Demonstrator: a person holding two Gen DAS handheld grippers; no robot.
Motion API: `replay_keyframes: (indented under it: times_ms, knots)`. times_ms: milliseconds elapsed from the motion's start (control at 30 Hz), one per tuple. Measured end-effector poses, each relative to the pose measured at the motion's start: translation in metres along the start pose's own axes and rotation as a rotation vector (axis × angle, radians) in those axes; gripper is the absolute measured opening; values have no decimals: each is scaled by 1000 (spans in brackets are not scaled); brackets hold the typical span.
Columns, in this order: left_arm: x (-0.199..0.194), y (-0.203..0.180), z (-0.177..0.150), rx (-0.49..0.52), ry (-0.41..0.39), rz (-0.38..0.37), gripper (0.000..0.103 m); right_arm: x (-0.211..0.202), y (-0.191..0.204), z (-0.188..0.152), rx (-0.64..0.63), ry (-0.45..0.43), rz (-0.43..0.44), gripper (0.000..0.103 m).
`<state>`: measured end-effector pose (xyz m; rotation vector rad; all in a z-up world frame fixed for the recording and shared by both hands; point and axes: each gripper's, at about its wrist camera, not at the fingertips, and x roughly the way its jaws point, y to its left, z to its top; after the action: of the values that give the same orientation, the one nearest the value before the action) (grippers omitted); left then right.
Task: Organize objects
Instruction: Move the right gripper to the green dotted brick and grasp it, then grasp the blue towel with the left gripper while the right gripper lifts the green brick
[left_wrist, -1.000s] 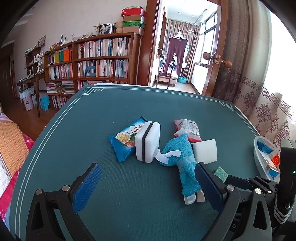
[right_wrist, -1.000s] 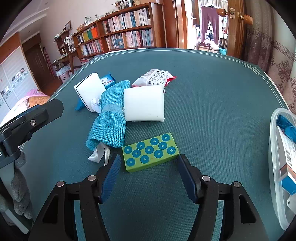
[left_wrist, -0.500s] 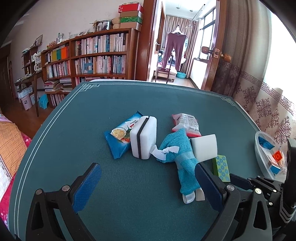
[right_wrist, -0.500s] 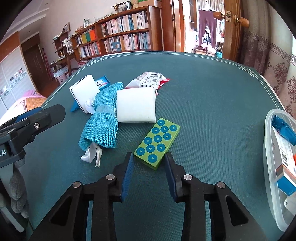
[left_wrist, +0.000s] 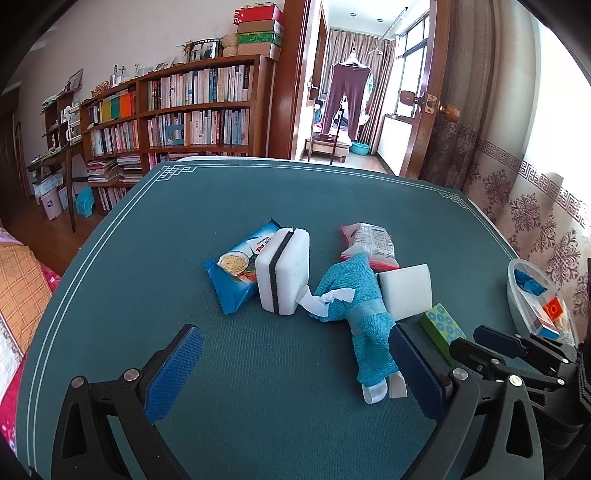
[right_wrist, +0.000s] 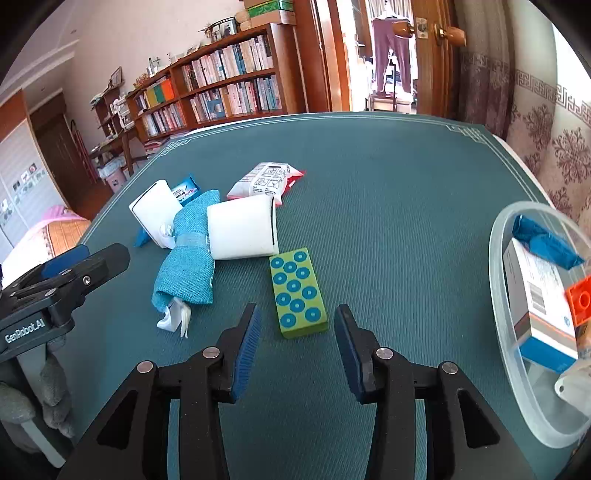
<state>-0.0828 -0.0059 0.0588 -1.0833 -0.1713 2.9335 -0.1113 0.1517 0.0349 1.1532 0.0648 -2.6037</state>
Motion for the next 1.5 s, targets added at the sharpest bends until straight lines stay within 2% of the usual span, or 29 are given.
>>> replay_keyframes:
  times_ms: [100, 200, 233, 333, 500, 567, 733, 800, 967, 1067, 1100, 1133, 1500]
  knots:
    - [0, -1, 1, 2, 2, 0, 103, 14, 8, 6, -44, 9, -43, 43]
    - [2, -4, 2, 14, 5, 2, 103, 27, 6, 3, -38, 43, -45, 43]
    - [3, -6, 2, 18, 8, 2, 102, 25, 6, 2, -46, 27, -50, 43]
    - [6, -13, 4, 33, 13, -7, 103, 23, 5, -2, -45, 25, -73, 30]
    - [20, -30, 7, 70, 25, -17, 102, 14, -6, -10, 30, 27, -46, 30]
    - [28, -36, 7, 79, 47, -30, 98, 10, -7, -14, 45, 29, -44, 30]
    - [53, -37, 7, 47, 117, -64, 74, 1, -14, -23, 94, 26, -28, 30]
    - [59, -34, 8, 20, 129, -102, 70, 0, -14, -26, 97, 21, -28, 30]
    - [62, -33, 11, -1, 133, -114, 64, -1, -15, -28, 99, 12, -31, 30]
    - [61, -31, 11, -15, 132, -136, 56, -1, -17, -28, 103, 9, -29, 30]
    - [59, -31, 10, -15, 133, -144, 49, -1, -17, -29, 106, 9, -27, 30]
    - [58, -31, 10, -17, 137, -156, 36, -1, -18, -29, 110, 9, -25, 30]
    - [27, -18, -10, -21, 138, -147, 36, -15, -20, -33, 160, 5, 14, 30]
